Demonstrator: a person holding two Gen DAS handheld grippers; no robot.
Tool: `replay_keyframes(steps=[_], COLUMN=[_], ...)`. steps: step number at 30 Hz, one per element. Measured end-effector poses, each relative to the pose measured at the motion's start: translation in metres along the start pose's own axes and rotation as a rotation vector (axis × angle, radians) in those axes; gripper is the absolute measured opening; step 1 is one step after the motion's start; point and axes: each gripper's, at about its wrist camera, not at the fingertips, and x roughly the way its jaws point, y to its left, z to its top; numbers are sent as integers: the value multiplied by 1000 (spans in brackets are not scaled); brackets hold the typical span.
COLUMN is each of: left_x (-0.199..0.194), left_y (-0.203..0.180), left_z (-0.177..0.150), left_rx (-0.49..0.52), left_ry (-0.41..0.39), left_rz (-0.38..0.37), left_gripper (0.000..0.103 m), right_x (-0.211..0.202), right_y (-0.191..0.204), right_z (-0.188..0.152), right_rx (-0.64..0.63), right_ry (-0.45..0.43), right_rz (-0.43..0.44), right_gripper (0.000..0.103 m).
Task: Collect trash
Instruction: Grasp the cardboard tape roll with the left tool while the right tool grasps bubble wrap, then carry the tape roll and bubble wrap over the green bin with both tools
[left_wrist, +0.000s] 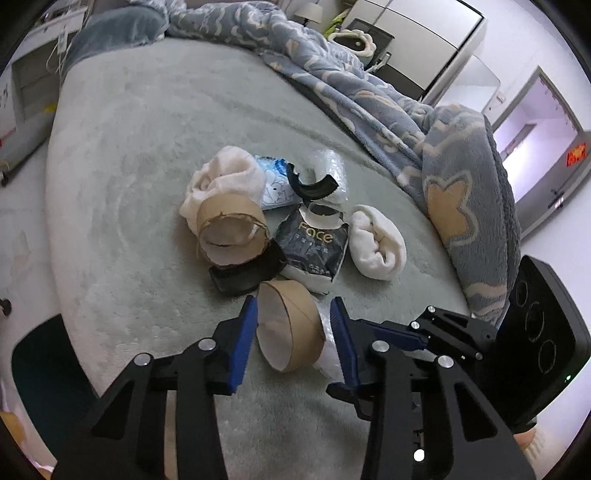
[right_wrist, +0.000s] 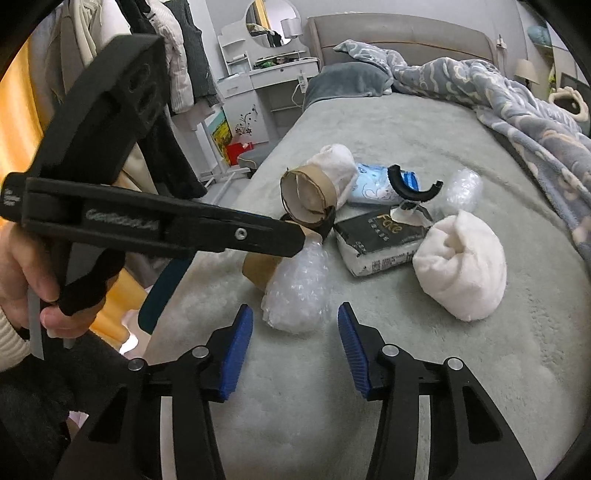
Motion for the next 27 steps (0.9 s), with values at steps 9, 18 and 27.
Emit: replay_keyframes(steps=[9,18,27], left_x=[8,-5,-22], left_y=[1,13,24], left_z=[-1,-1,-2], left_rx=[17,3,5], left_ry=[35,14,-26], left_rz=[-16,-30,-45], left_gripper=[33,25,23], right_x=[7,6,-7], right_y=[4,8,10], right_z=[6,13,27], right_rx=[-11,-38,-15], right_ry=[28,37,-18], right_rz=[13,-2,9], right_gripper=[33,28,28])
